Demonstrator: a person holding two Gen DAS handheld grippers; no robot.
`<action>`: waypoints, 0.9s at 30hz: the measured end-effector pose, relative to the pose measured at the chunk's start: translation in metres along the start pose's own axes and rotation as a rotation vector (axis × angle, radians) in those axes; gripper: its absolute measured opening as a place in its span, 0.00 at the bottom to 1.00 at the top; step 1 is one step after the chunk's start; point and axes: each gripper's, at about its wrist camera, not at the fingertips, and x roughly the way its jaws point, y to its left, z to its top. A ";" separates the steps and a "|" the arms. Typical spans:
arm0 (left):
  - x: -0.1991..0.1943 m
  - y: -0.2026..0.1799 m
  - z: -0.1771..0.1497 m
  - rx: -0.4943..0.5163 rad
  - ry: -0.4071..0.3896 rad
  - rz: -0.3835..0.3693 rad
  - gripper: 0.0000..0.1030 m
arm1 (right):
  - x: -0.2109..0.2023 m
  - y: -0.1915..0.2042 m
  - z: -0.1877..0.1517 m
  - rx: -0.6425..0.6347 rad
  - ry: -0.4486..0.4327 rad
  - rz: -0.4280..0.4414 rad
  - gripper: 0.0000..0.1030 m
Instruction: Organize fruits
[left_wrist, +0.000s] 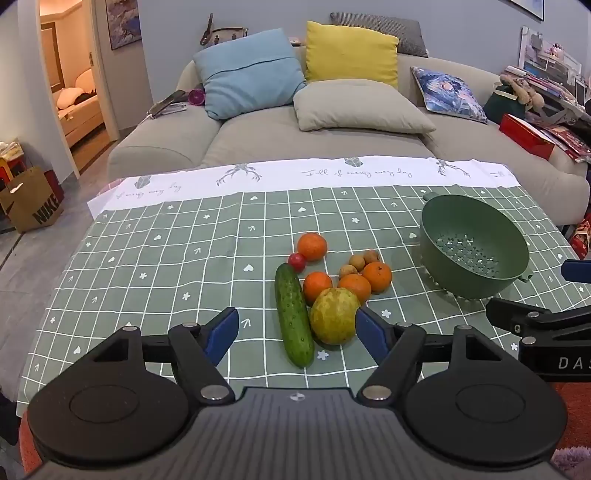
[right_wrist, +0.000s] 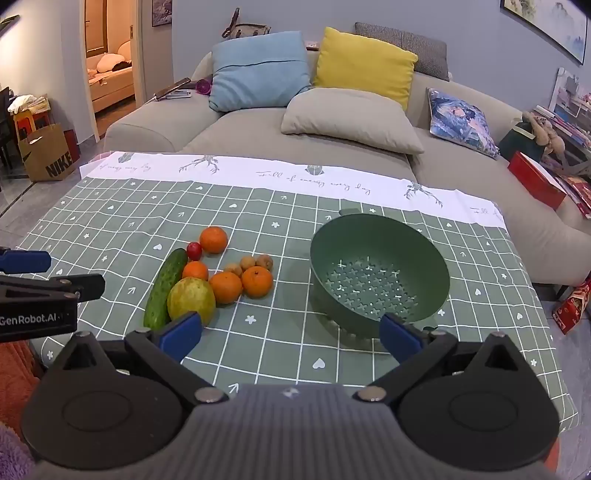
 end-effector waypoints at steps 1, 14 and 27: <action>0.000 0.000 0.000 0.003 -0.002 0.004 0.82 | 0.001 0.000 0.000 0.000 0.000 0.000 0.95; -0.001 -0.005 -0.002 0.016 -0.012 0.011 0.82 | 0.008 -0.004 0.000 0.018 0.024 0.008 0.96; 0.003 -0.002 -0.002 0.010 0.000 0.016 0.82 | 0.012 -0.005 -0.001 0.029 0.037 0.007 0.95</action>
